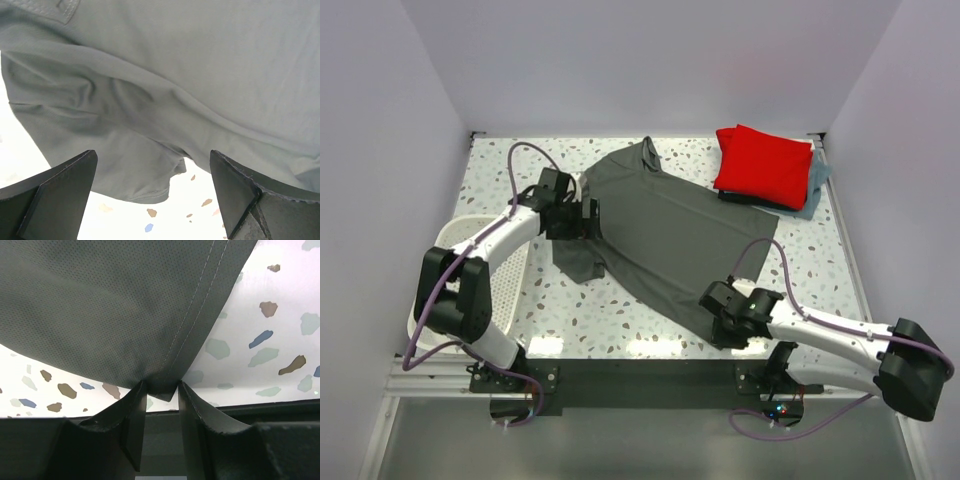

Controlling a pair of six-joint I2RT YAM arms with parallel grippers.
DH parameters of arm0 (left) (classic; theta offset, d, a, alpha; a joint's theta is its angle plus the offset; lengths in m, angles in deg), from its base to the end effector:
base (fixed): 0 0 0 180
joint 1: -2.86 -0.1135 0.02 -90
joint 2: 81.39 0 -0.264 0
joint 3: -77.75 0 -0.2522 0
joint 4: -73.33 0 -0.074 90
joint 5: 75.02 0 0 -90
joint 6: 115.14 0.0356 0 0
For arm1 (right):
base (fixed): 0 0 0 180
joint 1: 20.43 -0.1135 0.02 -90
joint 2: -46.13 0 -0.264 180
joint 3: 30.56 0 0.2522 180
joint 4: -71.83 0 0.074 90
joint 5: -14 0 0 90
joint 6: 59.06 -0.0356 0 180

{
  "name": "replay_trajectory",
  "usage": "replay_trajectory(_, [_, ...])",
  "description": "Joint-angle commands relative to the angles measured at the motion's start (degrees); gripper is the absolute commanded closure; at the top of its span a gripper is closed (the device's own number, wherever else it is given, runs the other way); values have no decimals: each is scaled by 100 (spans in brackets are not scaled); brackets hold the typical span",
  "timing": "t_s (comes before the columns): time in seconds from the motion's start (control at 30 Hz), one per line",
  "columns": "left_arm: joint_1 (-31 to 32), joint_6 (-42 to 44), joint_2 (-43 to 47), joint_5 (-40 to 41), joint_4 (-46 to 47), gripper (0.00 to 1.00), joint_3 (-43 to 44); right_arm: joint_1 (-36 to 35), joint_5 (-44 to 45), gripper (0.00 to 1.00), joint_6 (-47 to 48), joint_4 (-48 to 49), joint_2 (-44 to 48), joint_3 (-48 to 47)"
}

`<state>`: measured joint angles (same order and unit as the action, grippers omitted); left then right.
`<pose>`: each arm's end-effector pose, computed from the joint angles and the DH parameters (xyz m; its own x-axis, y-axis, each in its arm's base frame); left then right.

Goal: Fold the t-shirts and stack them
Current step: Flatten the tshirt out

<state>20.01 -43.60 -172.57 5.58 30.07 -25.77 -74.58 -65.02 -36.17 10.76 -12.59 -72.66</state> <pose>0.3110 -0.1021 0.2209 -0.8866 -0.0533 -0.4594 0.0980 0.9491 -0.2993 0.0921 0.1158 0.1605 -0.9337 0.2520 -0.2544 0.2269 0.9660 0.1240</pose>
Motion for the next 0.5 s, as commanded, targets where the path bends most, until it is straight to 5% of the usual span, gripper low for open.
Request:
replay_trajectory(0.0, [-97, -53, 179, -61, -47, 0, -93, -148, 229, 64, -346, -112, -96, -198])
replay_trajectory(0.47, [-194, 35, 346, -87, -83, 0, -278, -227, 167, 61, -478, 151, -70, 100])
